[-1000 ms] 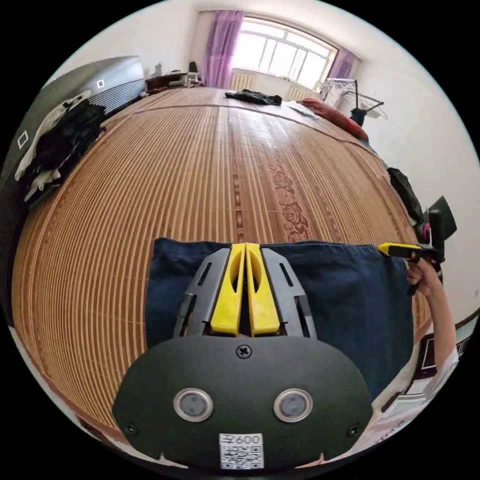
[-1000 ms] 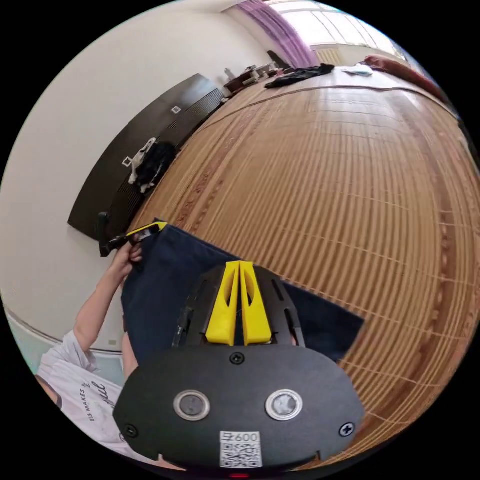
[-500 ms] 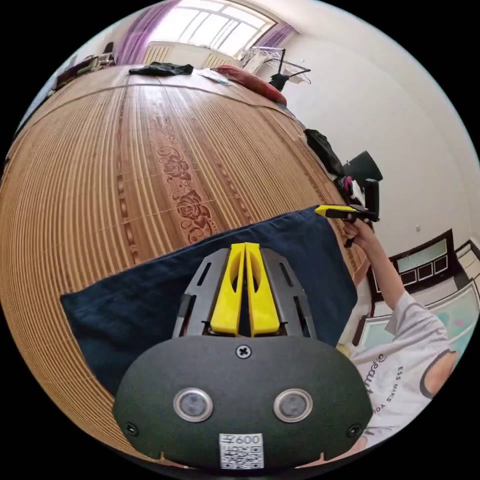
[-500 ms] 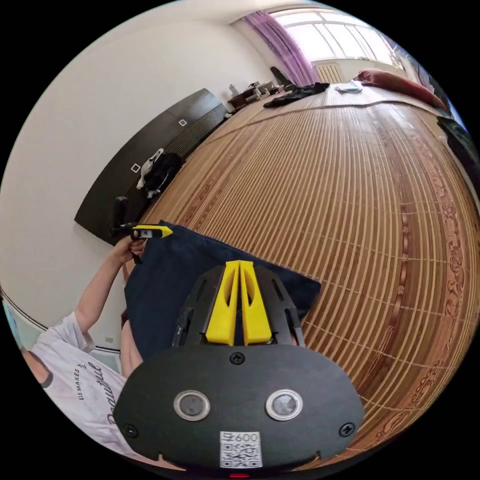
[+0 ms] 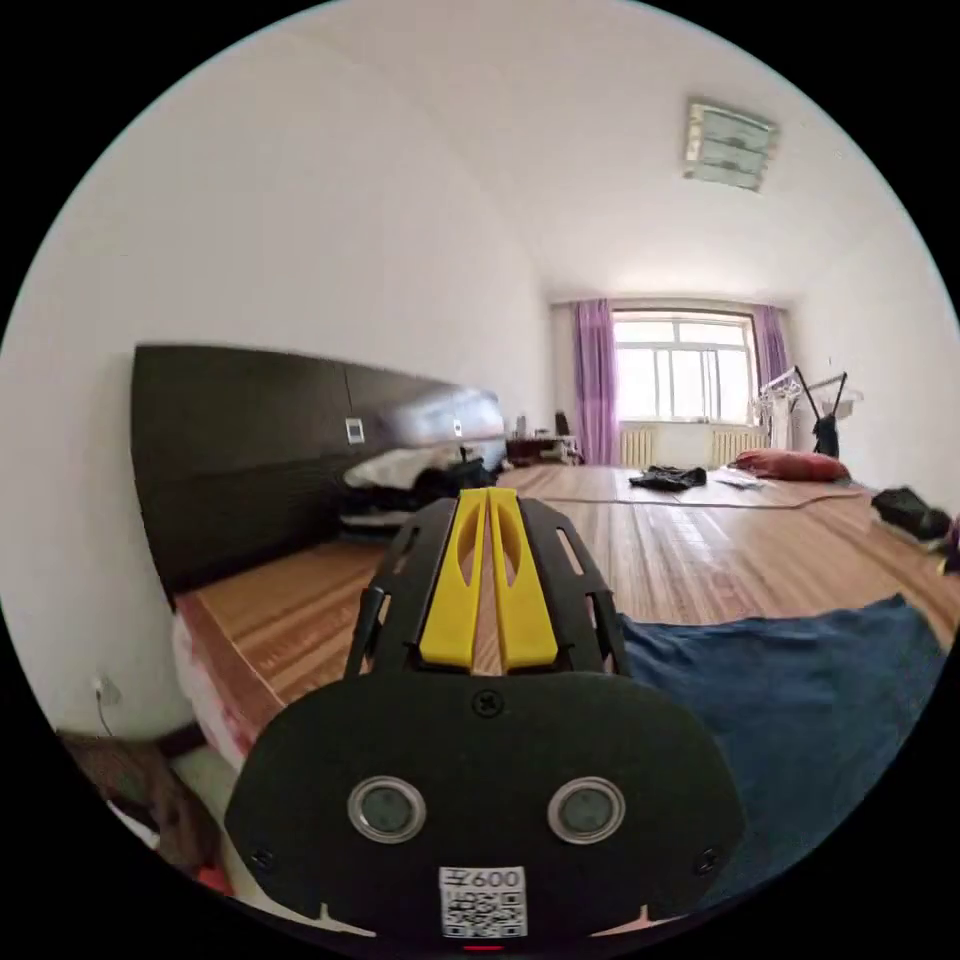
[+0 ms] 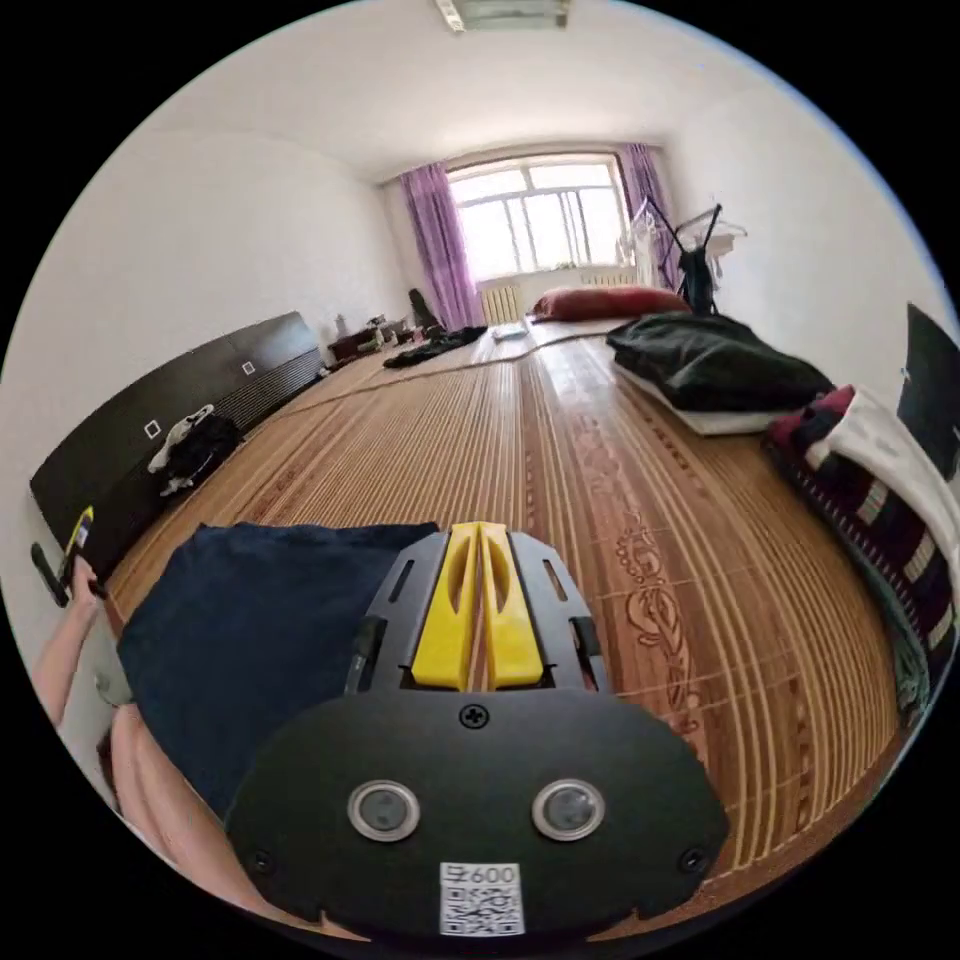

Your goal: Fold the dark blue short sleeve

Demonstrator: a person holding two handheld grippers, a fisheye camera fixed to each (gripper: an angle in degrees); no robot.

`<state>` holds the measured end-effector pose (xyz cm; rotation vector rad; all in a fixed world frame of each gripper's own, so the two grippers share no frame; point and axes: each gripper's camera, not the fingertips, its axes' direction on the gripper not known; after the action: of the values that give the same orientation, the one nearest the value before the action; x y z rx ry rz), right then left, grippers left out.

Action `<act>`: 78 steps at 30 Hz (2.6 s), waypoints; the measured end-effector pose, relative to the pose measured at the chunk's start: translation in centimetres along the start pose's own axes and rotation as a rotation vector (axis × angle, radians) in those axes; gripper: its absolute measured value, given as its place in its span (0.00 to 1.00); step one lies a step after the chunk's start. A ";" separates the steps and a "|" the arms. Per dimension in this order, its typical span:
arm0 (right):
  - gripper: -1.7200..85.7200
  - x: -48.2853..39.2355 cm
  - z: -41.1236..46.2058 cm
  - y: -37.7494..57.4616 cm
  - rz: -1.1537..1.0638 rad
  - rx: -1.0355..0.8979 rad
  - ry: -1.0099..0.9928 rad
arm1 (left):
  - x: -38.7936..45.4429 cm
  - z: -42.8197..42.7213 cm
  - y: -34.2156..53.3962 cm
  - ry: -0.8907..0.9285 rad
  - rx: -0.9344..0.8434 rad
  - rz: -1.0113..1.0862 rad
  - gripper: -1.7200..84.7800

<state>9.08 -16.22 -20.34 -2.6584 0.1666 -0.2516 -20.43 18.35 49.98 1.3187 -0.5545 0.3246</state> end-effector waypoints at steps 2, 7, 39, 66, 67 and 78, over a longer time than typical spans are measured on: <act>0.01 -4.4 -5.8 6.4 -0.282 0.182 0.021 | 1.5 -6.8 1.6 0.020 0.080 0.298 0.03; 0.04 -11.0 -9.0 16.2 -0.508 0.101 0.013 | 6.8 -19.0 6.7 0.281 -0.030 0.790 0.07; 0.11 -35.9 8.6 41.7 -0.741 0.038 -0.769 | 26.9 -26.0 18.0 0.364 -0.071 1.645 0.06; 0.01 -44.9 21.0 54.9 -1.158 -0.150 -0.308 | 16.8 -29.7 23.5 0.279 -0.056 1.365 0.07; 0.01 -44.8 21.1 55.0 -1.157 -0.146 -0.307 | 16.8 -29.3 23.6 0.274 -0.062 1.349 0.08; 0.01 -44.9 21.2 55.6 -1.119 -0.117 -0.309 | 16.1 -27.2 23.8 0.433 -0.076 1.271 0.12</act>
<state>-34.54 -49.08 -71.04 -2.5571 -1.4459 -0.1593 -14.16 48.80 74.37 0.6254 -0.9606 1.5637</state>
